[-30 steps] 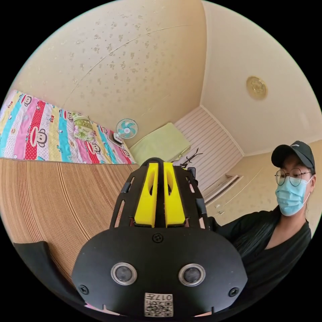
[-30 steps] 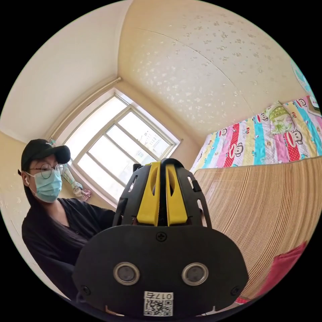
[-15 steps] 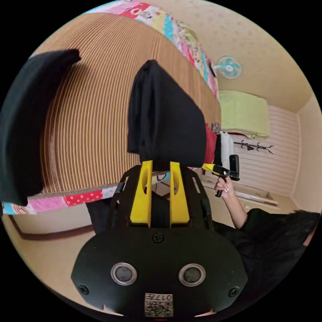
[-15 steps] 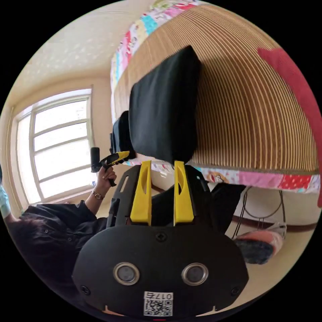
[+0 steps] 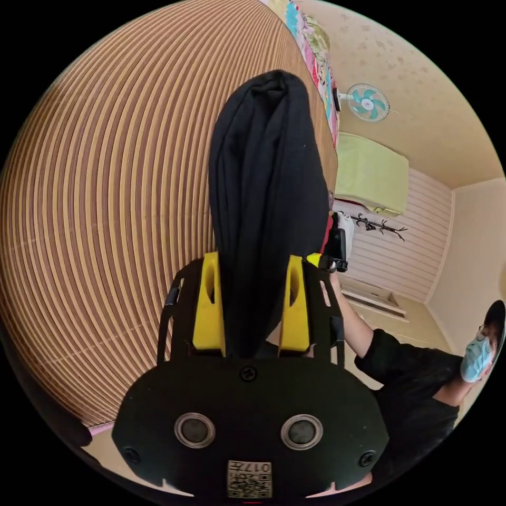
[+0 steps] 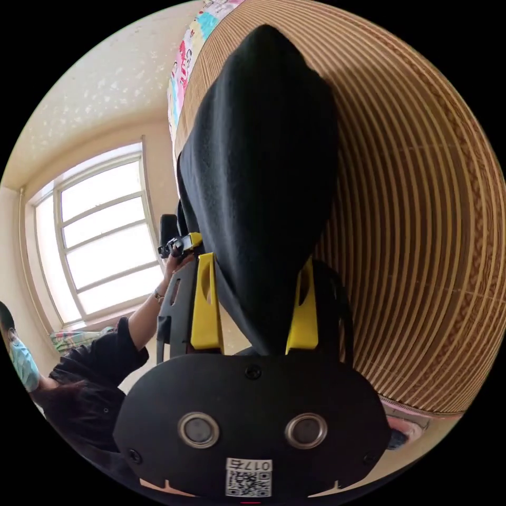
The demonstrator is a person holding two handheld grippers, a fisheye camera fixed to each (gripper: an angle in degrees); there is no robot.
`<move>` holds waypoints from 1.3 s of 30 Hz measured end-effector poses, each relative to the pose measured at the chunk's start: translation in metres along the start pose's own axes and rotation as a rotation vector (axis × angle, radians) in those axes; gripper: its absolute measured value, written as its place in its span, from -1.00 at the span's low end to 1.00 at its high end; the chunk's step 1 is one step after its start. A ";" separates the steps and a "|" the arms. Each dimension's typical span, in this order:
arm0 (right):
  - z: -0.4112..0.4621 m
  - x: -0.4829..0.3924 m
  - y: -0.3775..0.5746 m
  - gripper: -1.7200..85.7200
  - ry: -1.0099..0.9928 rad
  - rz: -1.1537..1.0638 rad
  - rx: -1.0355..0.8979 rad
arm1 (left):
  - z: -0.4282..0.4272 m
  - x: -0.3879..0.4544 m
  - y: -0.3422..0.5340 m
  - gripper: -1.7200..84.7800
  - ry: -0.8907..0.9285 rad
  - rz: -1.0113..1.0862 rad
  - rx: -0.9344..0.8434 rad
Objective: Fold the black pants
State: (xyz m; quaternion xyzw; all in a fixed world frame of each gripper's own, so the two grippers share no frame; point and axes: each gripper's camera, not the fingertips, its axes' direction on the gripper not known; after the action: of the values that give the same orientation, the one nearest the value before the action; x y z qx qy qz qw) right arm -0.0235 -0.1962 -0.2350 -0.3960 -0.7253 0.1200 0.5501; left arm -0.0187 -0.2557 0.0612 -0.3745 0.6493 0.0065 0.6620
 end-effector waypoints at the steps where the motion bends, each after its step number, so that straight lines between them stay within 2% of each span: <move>1: 0.006 -0.009 0.002 -0.60 0.043 -0.021 -0.035 | 0.001 0.000 0.006 -0.66 -0.001 -0.028 0.006; 4: -0.004 -0.022 0.028 -0.77 -0.069 -0.051 -0.048 | 0.011 0.027 0.035 -0.76 0.001 0.024 -0.041; 8: -0.055 -0.073 0.092 -0.87 0.031 -0.210 -0.002 | 0.040 0.096 0.094 -0.78 -0.022 0.101 -0.076; 12: -0.126 -0.102 0.143 -0.89 0.080 -0.342 0.006 | 0.088 0.169 0.133 -0.78 0.147 0.098 -0.021; 15: -0.196 -0.117 0.178 -0.89 0.156 -0.418 0.049 | 0.132 0.229 0.122 -0.78 0.238 0.147 0.013; 18: -0.264 -0.103 0.191 -0.85 0.255 -0.370 0.084 | 0.198 0.277 0.078 -0.77 0.276 0.204 -0.056; 22: -0.332 -0.056 0.191 -0.77 0.716 -0.024 0.204 | 0.246 0.304 0.043 -0.83 0.093 0.245 -0.092; 24: -0.343 -0.052 0.200 -0.77 0.817 0.064 0.273 | 0.235 0.299 0.054 -0.83 0.092 0.274 -0.087; 27: -0.325 -0.061 0.222 -0.86 0.743 0.024 0.396 | 0.197 0.263 0.088 -0.83 -0.130 0.251 -0.080; 30: -0.270 -0.066 0.242 -0.93 0.636 0.025 0.471 | 0.140 0.201 0.125 -0.84 -0.312 0.121 -0.067; 32: -0.214 -0.069 0.253 -0.94 0.576 0.045 0.476 | 0.094 0.169 0.148 -0.85 -0.382 0.030 0.007; 36: -0.126 -0.088 0.256 -0.95 0.608 0.044 0.411 | -0.013 0.114 0.194 -0.81 -0.521 -0.175 0.257; 39: -0.069 -0.110 0.241 -0.95 0.555 0.009 0.317 | -0.078 0.077 0.210 -0.73 -0.521 -0.285 0.409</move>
State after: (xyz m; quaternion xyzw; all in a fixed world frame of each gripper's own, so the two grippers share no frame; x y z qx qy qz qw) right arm 0.1534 -0.1339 -0.4340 -0.3260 -0.5182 0.1214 0.7813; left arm -0.1774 -0.1811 -0.0974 -0.3068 0.3877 -0.1206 0.8608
